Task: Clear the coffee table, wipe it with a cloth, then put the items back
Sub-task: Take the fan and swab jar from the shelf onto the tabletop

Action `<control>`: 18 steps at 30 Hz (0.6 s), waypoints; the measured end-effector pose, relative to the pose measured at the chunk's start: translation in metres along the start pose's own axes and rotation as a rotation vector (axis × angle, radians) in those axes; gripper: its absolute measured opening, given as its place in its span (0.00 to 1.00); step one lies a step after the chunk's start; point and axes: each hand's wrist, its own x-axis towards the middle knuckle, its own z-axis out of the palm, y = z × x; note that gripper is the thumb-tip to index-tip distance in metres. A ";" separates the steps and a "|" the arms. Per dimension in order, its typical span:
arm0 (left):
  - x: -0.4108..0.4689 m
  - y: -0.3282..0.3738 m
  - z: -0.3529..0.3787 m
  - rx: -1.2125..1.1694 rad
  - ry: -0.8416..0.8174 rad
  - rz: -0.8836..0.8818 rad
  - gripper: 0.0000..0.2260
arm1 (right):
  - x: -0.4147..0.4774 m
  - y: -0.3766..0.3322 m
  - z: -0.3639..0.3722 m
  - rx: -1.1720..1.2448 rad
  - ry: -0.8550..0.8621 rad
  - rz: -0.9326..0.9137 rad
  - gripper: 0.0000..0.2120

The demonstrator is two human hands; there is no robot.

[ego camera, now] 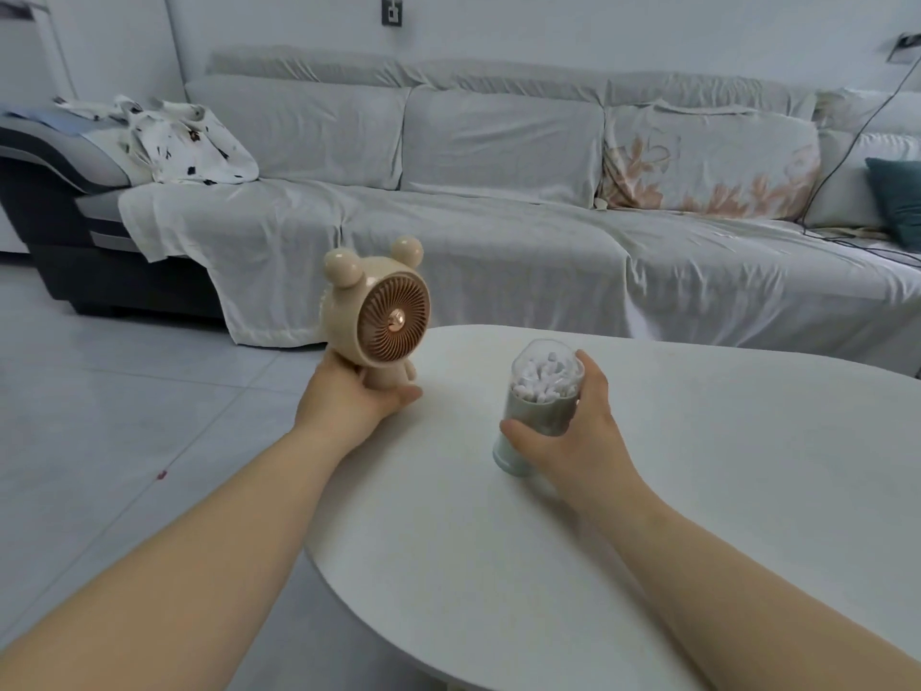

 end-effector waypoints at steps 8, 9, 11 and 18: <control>0.033 -0.004 0.027 0.124 0.257 -0.187 0.25 | 0.012 0.000 0.005 0.116 -0.141 0.043 0.30; 0.034 -0.004 0.029 0.123 0.266 -0.191 0.26 | 0.013 -0.001 0.006 0.130 -0.158 0.054 0.31; 0.034 -0.006 0.028 0.130 0.247 -0.189 0.26 | 0.013 -0.001 0.006 0.164 -0.179 0.066 0.30; 0.020 -0.001 0.007 -0.143 0.059 -0.163 0.28 | 0.008 -0.006 0.005 0.184 -0.233 0.061 0.26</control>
